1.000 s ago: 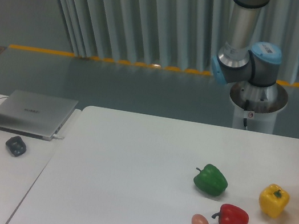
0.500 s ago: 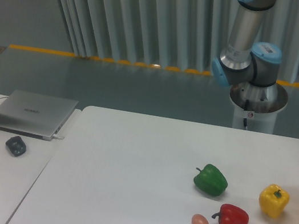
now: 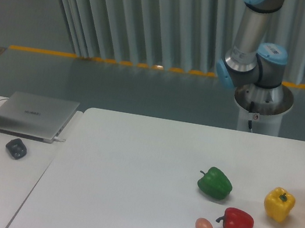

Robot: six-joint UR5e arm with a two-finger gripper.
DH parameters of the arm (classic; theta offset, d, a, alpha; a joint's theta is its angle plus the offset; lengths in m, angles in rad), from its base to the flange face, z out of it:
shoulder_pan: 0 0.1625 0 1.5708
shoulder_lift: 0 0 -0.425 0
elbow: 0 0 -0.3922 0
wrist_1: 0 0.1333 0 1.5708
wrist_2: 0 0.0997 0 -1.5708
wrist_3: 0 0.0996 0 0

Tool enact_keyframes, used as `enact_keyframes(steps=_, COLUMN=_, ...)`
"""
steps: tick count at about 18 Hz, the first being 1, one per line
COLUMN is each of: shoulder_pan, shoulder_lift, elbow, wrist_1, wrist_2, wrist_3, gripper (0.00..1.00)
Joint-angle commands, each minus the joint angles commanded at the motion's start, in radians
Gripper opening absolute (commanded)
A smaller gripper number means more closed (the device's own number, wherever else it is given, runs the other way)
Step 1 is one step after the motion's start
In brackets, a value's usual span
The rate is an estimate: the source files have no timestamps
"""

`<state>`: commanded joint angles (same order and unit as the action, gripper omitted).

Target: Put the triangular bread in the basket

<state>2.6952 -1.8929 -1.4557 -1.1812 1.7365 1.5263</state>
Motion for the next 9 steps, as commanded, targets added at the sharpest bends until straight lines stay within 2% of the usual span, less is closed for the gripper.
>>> enact_keyframes(steps=2, shoulder_pan=0.009, shoulder_lift=0.0, elbow=0.0, wrist_1=0.012, wrist_2=-0.002, wrist_3=0.002, gripper=0.71)
enact_keyframes(steps=3, shoulder_pan=0.015, shoulder_lift=0.0, elbow=0.0, wrist_1=0.026, wrist_2=-0.003, wrist_3=0.0, gripper=1.0)
enact_keyframes(steps=9, shoulder_pan=0.02, shoulder_lift=0.003, elbow=-0.002, wrist_1=0.038, wrist_2=-0.032, wrist_3=-0.003, gripper=1.0)
